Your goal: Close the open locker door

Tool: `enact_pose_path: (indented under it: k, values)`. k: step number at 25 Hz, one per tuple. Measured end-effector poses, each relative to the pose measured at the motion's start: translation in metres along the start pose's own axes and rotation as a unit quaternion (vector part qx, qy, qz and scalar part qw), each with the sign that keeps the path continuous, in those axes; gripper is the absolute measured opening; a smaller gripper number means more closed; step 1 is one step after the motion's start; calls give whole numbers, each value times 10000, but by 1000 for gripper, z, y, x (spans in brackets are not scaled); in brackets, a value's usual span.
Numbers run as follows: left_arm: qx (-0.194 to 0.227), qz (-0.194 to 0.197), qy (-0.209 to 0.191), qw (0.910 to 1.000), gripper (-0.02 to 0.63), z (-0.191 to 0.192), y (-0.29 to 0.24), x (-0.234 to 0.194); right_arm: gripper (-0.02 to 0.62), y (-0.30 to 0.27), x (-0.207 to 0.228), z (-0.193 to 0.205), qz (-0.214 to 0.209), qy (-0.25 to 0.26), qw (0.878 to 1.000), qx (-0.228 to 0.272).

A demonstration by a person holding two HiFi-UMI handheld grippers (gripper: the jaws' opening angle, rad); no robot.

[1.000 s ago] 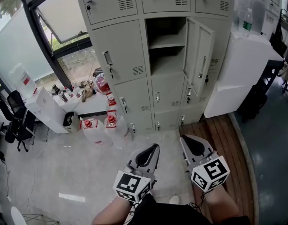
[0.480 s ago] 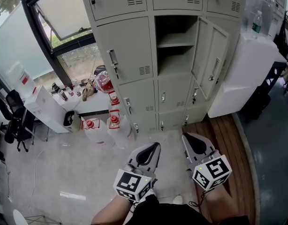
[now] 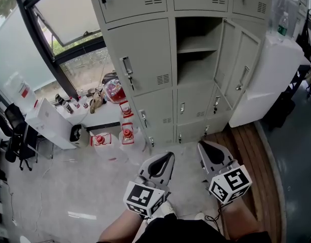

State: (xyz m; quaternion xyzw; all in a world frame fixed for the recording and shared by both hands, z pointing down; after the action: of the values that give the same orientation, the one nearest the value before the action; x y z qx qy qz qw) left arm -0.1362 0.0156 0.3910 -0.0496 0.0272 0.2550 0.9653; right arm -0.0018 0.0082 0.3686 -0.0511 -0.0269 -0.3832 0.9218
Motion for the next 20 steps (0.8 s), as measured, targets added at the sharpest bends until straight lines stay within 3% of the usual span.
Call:
enact_pose_path:
  k: [10,20]
  values:
    - [-7,245,7,9997,17,-2,-15,-43,52,-42,-2,-1,210,5,9998,-1]
    - [-35,367,12,9993,17,-6,-42,-38,52,-45,24,-4,325,-44,9995,6]
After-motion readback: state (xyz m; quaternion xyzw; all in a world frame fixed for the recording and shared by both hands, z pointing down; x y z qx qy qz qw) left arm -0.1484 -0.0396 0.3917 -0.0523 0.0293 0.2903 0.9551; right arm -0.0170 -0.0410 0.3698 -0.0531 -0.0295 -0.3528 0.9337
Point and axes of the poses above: the fingertips, and each gripper's own axes: y backward along the fingers, x to its right, z out of its underside, the point moved 4 cm from there along y, backward along the fingers, and after that the axes turned 15 degrees about -z, right-handed, at the moved point
